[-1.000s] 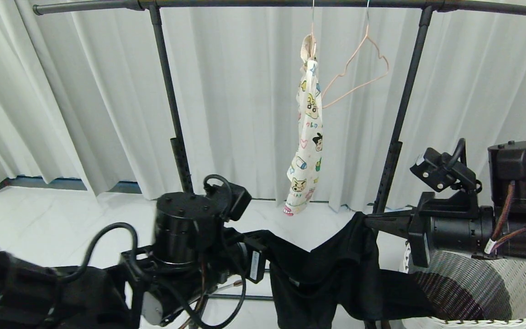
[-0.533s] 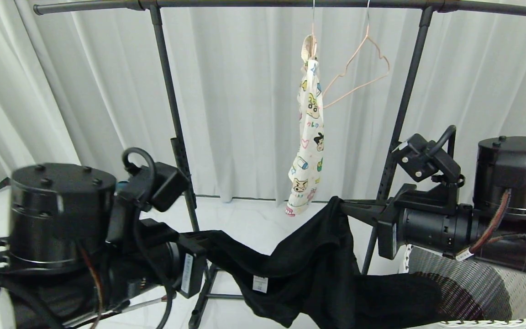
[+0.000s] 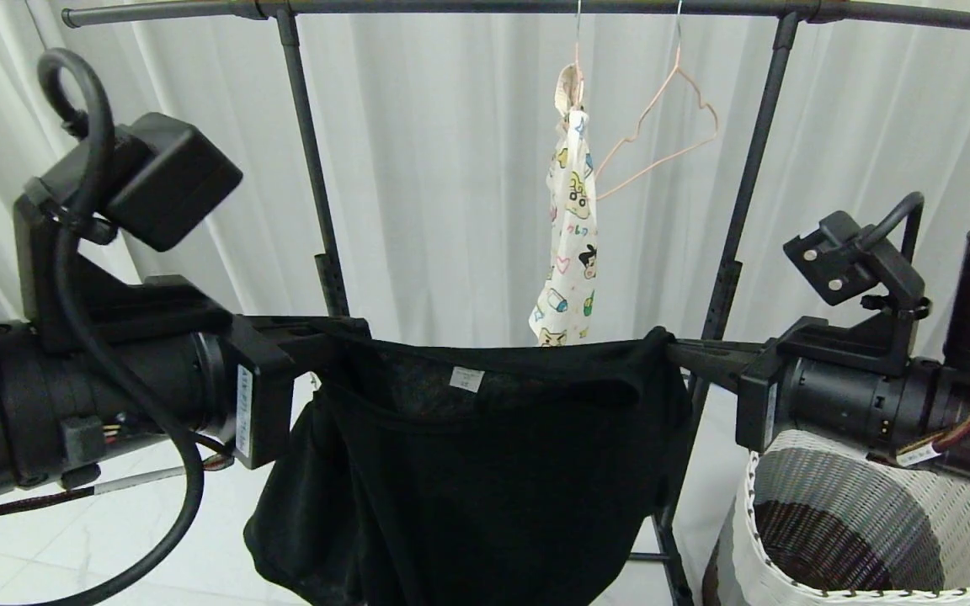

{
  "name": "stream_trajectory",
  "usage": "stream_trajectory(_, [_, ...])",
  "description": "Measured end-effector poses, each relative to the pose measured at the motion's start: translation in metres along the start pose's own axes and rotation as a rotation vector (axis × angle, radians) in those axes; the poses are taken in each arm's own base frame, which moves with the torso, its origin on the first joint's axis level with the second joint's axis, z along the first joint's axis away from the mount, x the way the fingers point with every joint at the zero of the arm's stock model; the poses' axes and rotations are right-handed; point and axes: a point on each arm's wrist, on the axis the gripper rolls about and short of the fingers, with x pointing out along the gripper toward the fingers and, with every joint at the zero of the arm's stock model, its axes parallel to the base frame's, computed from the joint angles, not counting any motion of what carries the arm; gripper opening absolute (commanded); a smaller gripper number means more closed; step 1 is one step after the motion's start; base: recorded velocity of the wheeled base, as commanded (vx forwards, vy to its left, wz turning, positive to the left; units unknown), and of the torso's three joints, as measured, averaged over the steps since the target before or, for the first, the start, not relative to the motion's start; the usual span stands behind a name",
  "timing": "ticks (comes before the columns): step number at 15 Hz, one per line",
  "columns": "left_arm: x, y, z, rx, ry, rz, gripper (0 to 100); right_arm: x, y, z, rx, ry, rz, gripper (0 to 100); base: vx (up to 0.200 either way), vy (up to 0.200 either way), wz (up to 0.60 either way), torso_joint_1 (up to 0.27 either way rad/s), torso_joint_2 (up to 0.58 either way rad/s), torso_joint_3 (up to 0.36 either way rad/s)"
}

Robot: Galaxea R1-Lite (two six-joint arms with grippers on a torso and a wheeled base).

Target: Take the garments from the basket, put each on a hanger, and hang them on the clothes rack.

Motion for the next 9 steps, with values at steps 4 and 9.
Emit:
stream_trajectory(4, [0.014, -0.001, -0.001, 0.179, 0.035, 0.003, 0, -0.016, -0.010, 0.016, 0.013, 0.006, -0.052, 0, 0.000, 0.000, 0.00, 0.000, 0.00, 0.000])
stream_trajectory(9, [0.038, -0.003, -0.002, 0.113, 0.079, -0.006, 0, -0.020, -0.013, 0.019, 0.015, 0.007, -0.066, 0, 0.000, 0.000, 0.00, 0.000, 0.00, 0.000])
